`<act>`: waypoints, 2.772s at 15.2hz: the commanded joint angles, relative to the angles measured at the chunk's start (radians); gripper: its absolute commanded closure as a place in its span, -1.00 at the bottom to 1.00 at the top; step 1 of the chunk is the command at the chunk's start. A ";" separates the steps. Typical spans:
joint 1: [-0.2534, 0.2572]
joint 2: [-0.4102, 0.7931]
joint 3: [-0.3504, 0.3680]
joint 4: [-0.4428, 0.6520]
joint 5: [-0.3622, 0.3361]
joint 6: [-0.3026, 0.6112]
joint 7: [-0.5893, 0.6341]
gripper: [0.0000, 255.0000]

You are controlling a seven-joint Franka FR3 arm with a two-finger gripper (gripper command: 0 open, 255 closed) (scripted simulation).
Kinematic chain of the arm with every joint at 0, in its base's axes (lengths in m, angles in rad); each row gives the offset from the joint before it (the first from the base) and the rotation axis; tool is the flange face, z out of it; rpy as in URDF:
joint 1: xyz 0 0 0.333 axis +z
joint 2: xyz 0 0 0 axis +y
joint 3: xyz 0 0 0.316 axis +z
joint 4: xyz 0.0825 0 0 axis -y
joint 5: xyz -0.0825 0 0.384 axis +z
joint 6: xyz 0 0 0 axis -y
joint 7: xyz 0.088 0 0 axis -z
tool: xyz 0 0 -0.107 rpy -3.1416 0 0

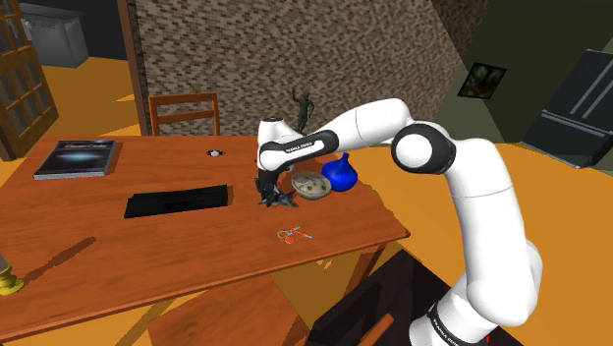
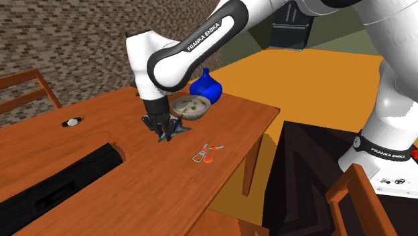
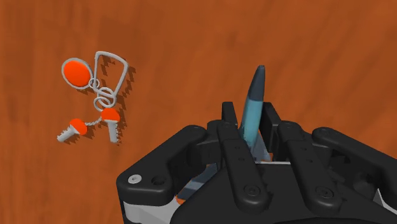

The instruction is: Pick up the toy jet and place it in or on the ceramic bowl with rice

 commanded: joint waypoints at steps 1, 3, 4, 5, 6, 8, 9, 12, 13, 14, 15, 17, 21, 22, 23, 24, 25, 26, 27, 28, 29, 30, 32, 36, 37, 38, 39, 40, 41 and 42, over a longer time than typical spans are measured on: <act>-0.002 -0.015 0.002 0.005 0.003 -0.020 -0.003 1.00; -0.003 -0.030 0.005 0.007 0.007 -0.038 -0.004 1.00; -0.004 -0.038 0.006 0.009 0.008 -0.047 -0.005 1.00; -0.004 -0.045 0.007 0.012 0.010 -0.056 -0.006 1.00; -0.005 -0.052 0.008 0.014 0.011 -0.065 -0.007 1.00; -0.006 -0.065 0.010 0.020 0.014 -0.084 -0.009 1.00; -0.007 -0.072 0.011 0.023 0.016 -0.094 -0.010 1.00; -0.008 -0.091 0.014 0.034 0.020 -0.124 -0.013 1.00; -0.008 -0.097 0.015 0.038 0.022 -0.134 -0.014 1.00; -0.009 -0.102 0.016 0.043 0.023 -0.144 -0.015 1.00; -0.009 -0.108 0.017 0.047 0.025 -0.154 -0.016 1.00; -0.009 -0.119 0.019 0.058 0.027 -0.175 -0.017 1.00; -0.010 -0.138 0.022 0.082 0.032 -0.218 -0.021 1.00; -0.010 -0.140 0.022 0.085 0.033 -0.222 -0.021 1.00; -0.027 -0.149 0.018 0.069 0.035 -0.215 -0.040 1.00; -0.044 -0.156 0.014 0.055 0.037 -0.208 -0.059 1.00; -0.060 -0.163 0.011 0.043 0.039 -0.202 -0.079 1.00; -0.076 -0.169 0.006 0.032 0.041 -0.196 -0.098 1.00; -0.093 -0.175 0.002 0.022 0.043 -0.191 -0.117 1.00; -0.109 -0.179 -0.002 0.014 0.045 -0.186 -0.137 1.00; -0.124 -0.182 -0.007 0.007 0.047 -0.182 -0.157 1.00; -0.140 -0.185 -0.011 0.002 0.048 -0.178 -0.176 1.00; -0.171 -0.187 -0.021 -0.004 0.051 -0.173 -0.216 1.00; -0.231 -0.181 -0.040 0.000 0.056 -0.168 -0.295 1.00; -0.242 -0.178 -0.044 0.003 0.056 -0.167 -0.311 1.00; -0.242 -0.173 -0.045 -0.003 0.055 -0.157 -0.310 1.00; -0.242 -0.168 -0.045 -0.008 0.054 -0.146 -0.309 1.00; -0.242 -0.163 -0.046 -0.014 0.053 -0.135 -0.308 1.00; -0.242 -0.157 -0.046 -0.018 0.052 -0.125 -0.307 1.00; -0.241 -0.151 -0.047 -0.023 0.051 -0.115 -0.306 1.00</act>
